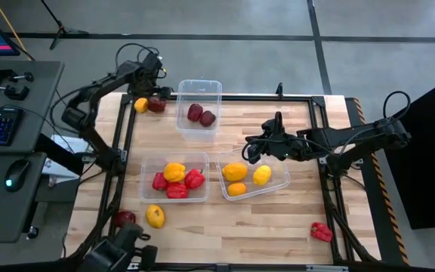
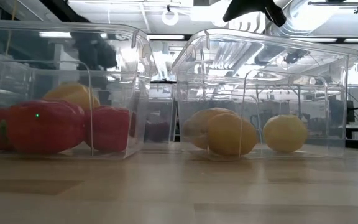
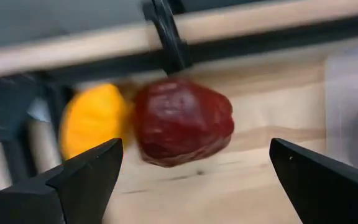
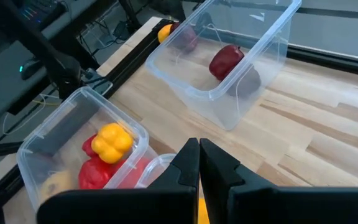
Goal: Sort produce into baskets
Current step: Put the top red apple into the top center transparent bin, then put the red bell pepper into the middle left transparent bin
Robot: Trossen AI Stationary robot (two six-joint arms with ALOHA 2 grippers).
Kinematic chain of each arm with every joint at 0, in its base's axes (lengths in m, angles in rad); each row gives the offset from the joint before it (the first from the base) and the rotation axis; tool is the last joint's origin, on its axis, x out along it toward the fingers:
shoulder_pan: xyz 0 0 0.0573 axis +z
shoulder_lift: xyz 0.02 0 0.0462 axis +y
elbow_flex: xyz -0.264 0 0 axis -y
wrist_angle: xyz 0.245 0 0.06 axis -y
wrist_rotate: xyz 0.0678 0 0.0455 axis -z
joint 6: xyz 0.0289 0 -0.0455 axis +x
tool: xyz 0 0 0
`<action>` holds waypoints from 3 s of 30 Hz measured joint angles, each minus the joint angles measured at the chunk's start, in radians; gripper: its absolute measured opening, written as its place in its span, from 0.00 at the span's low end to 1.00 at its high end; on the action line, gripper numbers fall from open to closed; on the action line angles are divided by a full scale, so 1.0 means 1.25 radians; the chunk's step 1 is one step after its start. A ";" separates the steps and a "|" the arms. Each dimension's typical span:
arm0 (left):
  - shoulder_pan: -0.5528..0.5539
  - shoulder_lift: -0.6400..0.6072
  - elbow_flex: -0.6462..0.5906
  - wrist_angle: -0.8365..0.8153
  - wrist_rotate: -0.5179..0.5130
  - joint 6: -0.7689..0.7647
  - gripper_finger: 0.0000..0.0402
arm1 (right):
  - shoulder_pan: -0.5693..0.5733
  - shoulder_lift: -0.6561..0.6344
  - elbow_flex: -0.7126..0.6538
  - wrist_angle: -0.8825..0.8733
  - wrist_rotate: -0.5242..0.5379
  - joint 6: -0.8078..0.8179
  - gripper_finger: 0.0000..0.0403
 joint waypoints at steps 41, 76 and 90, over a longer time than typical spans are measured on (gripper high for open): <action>-0.034 -0.171 0.000 0.145 -0.070 -0.022 0.73 | 0.000 0.000 0.000 -0.011 -0.034 -0.004 0.00; -0.822 -0.449 0.000 0.193 -0.082 -0.156 0.72 | 0.000 0.000 0.000 -0.086 -0.034 -0.046 0.00; -1.103 -0.429 0.000 0.174 -0.380 -0.217 0.72 | -0.001 -0.029 0.000 -0.145 -0.316 -0.104 0.03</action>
